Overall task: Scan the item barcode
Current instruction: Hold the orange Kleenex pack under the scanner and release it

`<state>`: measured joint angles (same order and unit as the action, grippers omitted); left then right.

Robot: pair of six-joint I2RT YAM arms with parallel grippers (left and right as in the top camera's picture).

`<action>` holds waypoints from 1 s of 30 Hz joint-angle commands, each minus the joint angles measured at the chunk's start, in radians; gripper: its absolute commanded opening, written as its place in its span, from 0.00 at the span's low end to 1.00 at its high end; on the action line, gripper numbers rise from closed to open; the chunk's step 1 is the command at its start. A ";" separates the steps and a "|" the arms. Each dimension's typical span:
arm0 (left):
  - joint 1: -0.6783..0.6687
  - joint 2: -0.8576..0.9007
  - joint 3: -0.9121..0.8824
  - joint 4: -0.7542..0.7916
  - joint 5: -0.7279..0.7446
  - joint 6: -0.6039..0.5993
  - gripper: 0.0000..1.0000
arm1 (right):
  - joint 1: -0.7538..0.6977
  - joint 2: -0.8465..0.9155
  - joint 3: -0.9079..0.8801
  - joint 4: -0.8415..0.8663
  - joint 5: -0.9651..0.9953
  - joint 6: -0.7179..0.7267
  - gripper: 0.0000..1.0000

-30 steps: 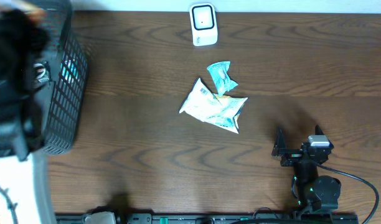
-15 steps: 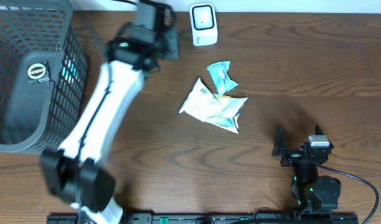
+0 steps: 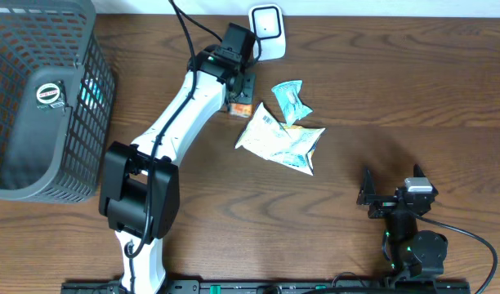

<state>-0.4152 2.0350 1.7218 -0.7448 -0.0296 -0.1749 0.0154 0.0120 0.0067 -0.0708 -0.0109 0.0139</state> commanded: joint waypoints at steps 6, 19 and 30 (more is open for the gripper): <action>0.019 -0.075 0.013 0.014 -0.035 0.031 0.53 | 0.005 -0.005 -0.002 -0.005 0.001 -0.008 0.99; 0.362 -0.459 0.037 0.298 -0.147 -0.032 0.86 | 0.005 -0.005 -0.002 -0.004 0.001 -0.008 0.99; 0.782 -0.393 0.036 0.283 -0.136 -0.230 0.89 | 0.005 -0.005 -0.002 -0.004 0.001 -0.008 0.99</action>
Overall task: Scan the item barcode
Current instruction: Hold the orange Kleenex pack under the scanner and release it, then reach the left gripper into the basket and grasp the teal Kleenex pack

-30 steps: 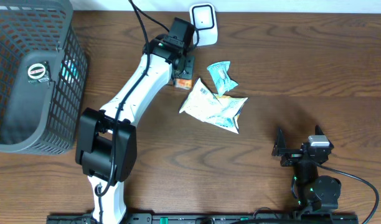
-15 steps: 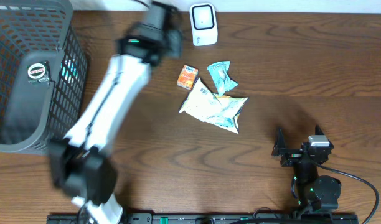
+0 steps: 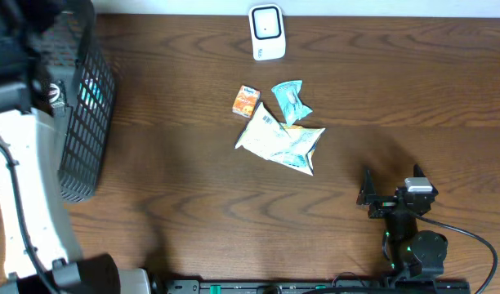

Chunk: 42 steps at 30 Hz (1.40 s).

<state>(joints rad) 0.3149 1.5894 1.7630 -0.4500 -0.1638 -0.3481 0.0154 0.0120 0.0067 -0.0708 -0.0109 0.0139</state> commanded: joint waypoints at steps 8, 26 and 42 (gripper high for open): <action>0.112 0.247 -0.006 -0.031 -0.001 0.067 0.89 | 0.005 -0.005 -0.002 -0.004 0.001 -0.008 0.99; 0.120 0.561 -0.007 -0.135 0.369 0.225 0.68 | 0.005 -0.005 -0.002 -0.004 0.001 -0.008 0.99; 0.121 0.695 -0.047 -0.159 0.388 0.247 0.33 | 0.005 -0.005 -0.002 -0.004 0.001 -0.008 0.99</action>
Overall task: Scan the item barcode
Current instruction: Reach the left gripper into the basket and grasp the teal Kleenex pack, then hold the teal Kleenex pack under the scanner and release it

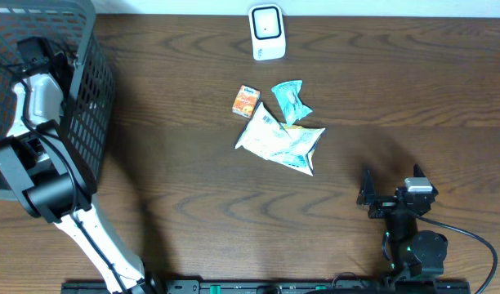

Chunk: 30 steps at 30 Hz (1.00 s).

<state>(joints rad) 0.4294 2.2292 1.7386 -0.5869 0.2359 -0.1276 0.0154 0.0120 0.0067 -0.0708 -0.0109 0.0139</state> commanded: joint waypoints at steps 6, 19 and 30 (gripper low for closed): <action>0.007 0.030 -0.019 -0.026 -0.011 0.026 0.07 | 0.005 -0.005 -0.002 -0.005 0.001 -0.008 0.99; 0.026 -0.443 0.007 0.009 -0.011 -0.364 0.08 | 0.005 -0.005 -0.002 -0.004 0.001 -0.008 0.99; -0.025 -0.798 0.006 -0.024 0.022 -0.407 0.08 | 0.005 -0.005 -0.002 -0.005 0.001 -0.008 0.99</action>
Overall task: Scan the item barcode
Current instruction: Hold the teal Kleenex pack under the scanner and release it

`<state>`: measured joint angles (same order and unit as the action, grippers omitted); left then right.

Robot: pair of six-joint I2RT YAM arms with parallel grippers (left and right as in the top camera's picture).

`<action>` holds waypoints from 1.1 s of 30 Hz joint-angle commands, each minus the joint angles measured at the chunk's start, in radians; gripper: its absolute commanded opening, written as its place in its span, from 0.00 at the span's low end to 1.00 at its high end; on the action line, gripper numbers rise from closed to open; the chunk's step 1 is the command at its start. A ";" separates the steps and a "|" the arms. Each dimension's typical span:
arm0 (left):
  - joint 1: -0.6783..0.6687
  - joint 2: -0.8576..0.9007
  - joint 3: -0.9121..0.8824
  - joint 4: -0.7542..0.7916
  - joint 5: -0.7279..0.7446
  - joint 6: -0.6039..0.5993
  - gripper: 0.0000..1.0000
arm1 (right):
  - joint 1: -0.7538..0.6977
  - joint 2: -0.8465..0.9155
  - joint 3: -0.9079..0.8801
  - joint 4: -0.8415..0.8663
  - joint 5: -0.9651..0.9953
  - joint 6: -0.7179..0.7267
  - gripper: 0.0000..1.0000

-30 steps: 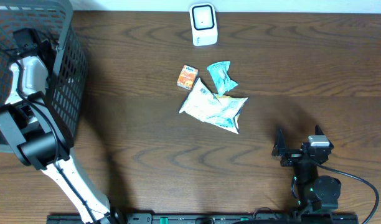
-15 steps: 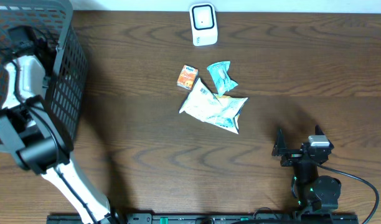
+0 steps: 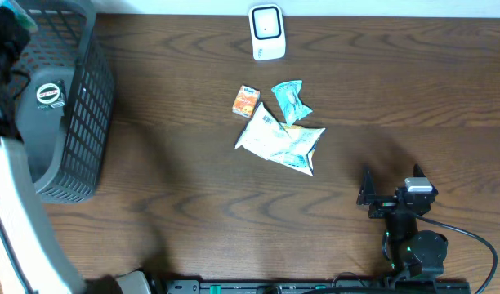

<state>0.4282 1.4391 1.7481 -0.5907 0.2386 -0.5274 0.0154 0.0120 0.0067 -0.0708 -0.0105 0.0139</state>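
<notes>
The white scanner (image 3: 266, 31) stands at the table's far edge. Below it lie a small orange box (image 3: 245, 101), a teal packet (image 3: 290, 100) and a white-and-yellow bag (image 3: 281, 140). My left arm rises close to the camera along the left edge. Its dark, blurred left gripper (image 3: 3, 33) is in the top left corner over the grey basket (image 3: 91, 122). A teal scrap (image 3: 15, 11) shows at its tip, but whether it is held cannot be told. My right gripper (image 3: 364, 189) rests low at the front right, away from the items.
A round grey-lidded item (image 3: 47, 94) lies inside the basket. The right arm's base and cable sit at the front right edge. Bare brown table lies between the basket and the items.
My left arm was reaching down into the basket with its gripper near the far wall. Now it is raised close to the camera, its gripper at the top left corner with something teal by it.
My left gripper was first at the orange box below the scanner. Then the arm was over at the basket, with the box left lying on the table. Later the gripper was down inside the basket, and now it is lifted above it. The right arm never moved.
</notes>
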 commanded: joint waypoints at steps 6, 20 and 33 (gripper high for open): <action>-0.156 -0.021 -0.014 -0.068 0.270 0.243 0.07 | 0.005 -0.005 -0.002 -0.004 0.001 -0.008 0.99; -0.617 0.254 -0.043 -0.171 0.209 0.384 0.08 | 0.005 -0.005 -0.002 -0.004 0.001 -0.008 0.99; -0.798 0.562 -0.043 -0.069 0.194 0.272 0.08 | 0.005 -0.005 -0.002 -0.004 0.001 -0.008 0.99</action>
<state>-0.3454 1.9617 1.7107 -0.6899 0.4419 -0.1810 0.0154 0.0120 0.0067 -0.0708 -0.0109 0.0139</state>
